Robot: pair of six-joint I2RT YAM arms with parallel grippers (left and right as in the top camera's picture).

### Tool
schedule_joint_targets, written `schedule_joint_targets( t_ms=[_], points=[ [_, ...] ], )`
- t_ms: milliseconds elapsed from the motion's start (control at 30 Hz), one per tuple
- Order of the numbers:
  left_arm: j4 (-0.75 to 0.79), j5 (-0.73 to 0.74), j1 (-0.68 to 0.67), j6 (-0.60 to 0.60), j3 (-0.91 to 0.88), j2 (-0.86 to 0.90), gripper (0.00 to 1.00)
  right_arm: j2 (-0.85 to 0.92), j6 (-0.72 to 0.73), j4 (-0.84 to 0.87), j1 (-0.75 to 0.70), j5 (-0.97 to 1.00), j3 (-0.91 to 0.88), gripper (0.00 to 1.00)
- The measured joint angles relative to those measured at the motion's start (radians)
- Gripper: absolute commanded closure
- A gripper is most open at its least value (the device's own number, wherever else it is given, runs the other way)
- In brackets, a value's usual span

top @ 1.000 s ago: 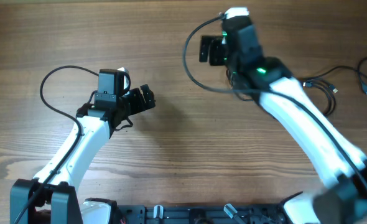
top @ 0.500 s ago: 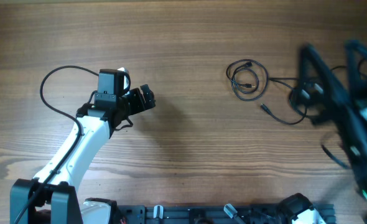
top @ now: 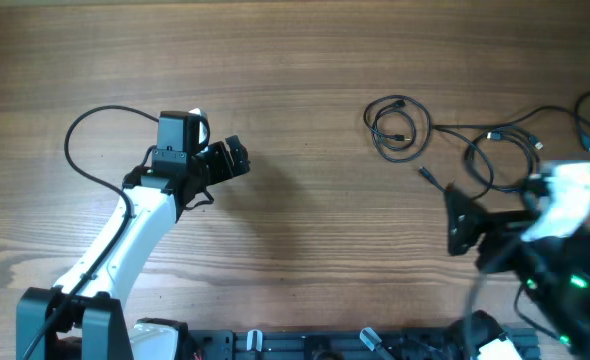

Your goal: Untangle cables

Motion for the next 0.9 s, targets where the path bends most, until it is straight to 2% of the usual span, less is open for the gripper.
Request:
schedule_joint_targets(
  t_ms=[100, 300, 433, 567, 733, 900],
  points=[
    [0.000, 0.000, 0.000, 0.000, 0.000, 0.000, 0.00, 0.007, 0.000, -0.068, 0.000, 0.000, -0.093, 0.00],
    [0.001, 0.000, 0.000, 0.000, 0.000, 0.000, 0.00, -0.016, 0.000, -0.080, 0.000, 0.000, -0.222, 0.00],
    [0.000, 0.000, 0.000, 0.000, 0.000, 0.000, 0.00, -0.127, 0.000, -0.043, -0.006, 0.000, -0.299, 0.00],
    [0.000, 0.000, 0.000, 0.000, 0.000, 0.000, 0.00, -0.240, 0.000, -0.013, -0.081, 0.000, -0.346, 0.00],
    [0.000, 0.000, 0.000, 0.000, 0.000, 0.000, 0.00, -0.365, 0.000, 0.001, -0.164, 0.000, -0.365, 0.00],
    [0.000, 0.000, 0.000, 0.000, 0.000, 0.000, 0.00, -0.446, 0.000, 0.002, -0.167, 0.000, -0.365, 0.00]
  ],
)
